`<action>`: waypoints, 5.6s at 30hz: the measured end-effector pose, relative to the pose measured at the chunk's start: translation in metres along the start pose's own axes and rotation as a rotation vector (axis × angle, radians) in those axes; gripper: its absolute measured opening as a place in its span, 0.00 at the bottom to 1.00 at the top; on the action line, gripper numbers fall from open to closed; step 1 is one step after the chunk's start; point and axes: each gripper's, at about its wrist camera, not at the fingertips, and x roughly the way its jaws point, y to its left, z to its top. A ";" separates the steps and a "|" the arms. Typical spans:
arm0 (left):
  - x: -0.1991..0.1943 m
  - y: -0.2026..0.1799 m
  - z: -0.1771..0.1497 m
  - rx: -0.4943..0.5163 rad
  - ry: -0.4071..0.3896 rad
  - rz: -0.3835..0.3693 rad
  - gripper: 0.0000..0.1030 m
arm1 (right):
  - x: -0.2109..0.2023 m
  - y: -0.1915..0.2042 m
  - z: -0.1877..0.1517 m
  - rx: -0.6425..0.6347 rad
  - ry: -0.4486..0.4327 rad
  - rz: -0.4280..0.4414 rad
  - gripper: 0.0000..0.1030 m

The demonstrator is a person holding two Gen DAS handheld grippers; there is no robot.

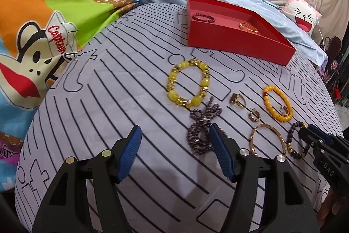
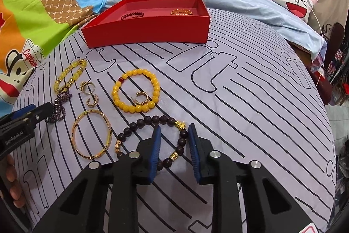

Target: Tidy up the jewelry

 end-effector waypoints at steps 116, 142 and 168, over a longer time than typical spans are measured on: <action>0.037 -0.066 0.170 0.168 -0.148 -0.016 0.50 | 0.019 -0.015 0.163 0.042 -0.120 0.079 0.31; -0.010 -0.046 0.020 0.163 0.005 -0.046 0.50 | -0.012 0.001 0.018 0.009 0.026 0.077 0.32; 0.011 -0.097 -0.011 0.235 0.093 -0.046 0.82 | -0.017 -0.026 0.005 0.062 0.026 0.047 0.32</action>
